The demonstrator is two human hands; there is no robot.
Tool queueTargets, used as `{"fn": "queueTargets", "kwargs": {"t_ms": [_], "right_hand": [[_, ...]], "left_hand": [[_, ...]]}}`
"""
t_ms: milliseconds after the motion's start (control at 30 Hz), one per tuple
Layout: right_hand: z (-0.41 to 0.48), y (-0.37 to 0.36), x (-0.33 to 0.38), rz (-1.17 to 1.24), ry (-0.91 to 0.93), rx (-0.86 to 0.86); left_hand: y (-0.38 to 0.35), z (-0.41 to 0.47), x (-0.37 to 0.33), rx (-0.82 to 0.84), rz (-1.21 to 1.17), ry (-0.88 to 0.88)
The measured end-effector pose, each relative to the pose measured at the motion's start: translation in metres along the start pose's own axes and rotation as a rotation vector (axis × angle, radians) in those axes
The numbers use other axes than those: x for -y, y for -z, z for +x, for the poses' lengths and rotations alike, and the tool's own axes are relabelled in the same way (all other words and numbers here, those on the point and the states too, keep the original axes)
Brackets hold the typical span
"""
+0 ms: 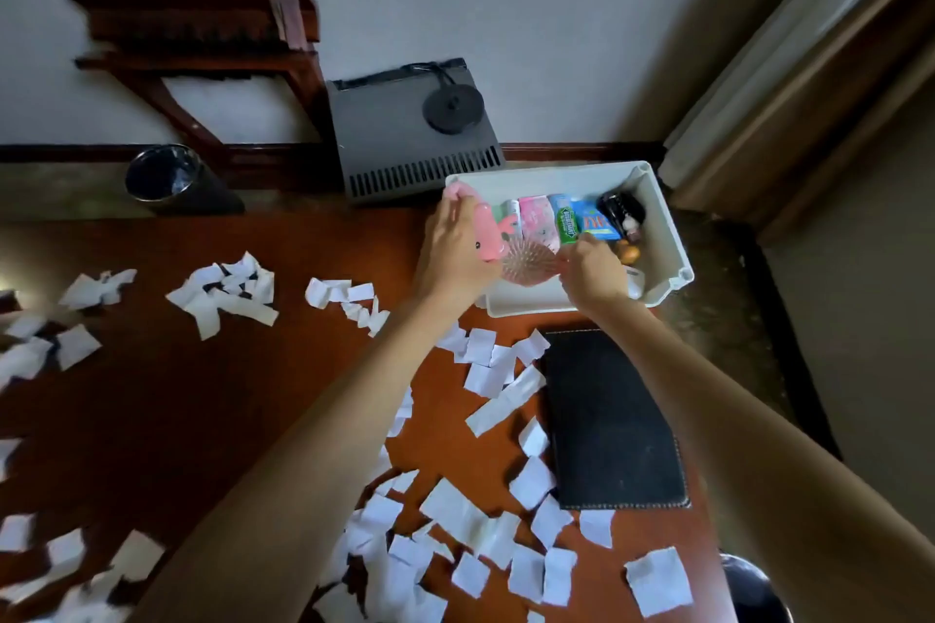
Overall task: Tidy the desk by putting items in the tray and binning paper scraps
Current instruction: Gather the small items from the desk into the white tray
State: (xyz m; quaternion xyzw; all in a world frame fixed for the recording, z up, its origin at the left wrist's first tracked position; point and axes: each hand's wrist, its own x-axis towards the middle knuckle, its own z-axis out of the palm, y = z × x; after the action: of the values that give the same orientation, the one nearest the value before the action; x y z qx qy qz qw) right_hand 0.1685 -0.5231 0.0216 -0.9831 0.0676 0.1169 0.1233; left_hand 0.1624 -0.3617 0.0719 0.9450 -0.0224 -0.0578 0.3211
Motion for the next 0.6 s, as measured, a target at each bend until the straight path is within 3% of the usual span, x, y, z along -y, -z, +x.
{"fn": "queueTargets", "kwargs": {"t_ms": [233,600], "right_hand": [[0.029,-0.016,-0.018,-0.093,0.111,0.18],[0.034,-0.018,-0.022,-0.06,0.114,0.214]], "left_hand": [[-0.022,0.044,-0.001,0.137,0.087,-0.071],[-0.048,0.058,0.013,0.301,0.298,-0.037]]}}
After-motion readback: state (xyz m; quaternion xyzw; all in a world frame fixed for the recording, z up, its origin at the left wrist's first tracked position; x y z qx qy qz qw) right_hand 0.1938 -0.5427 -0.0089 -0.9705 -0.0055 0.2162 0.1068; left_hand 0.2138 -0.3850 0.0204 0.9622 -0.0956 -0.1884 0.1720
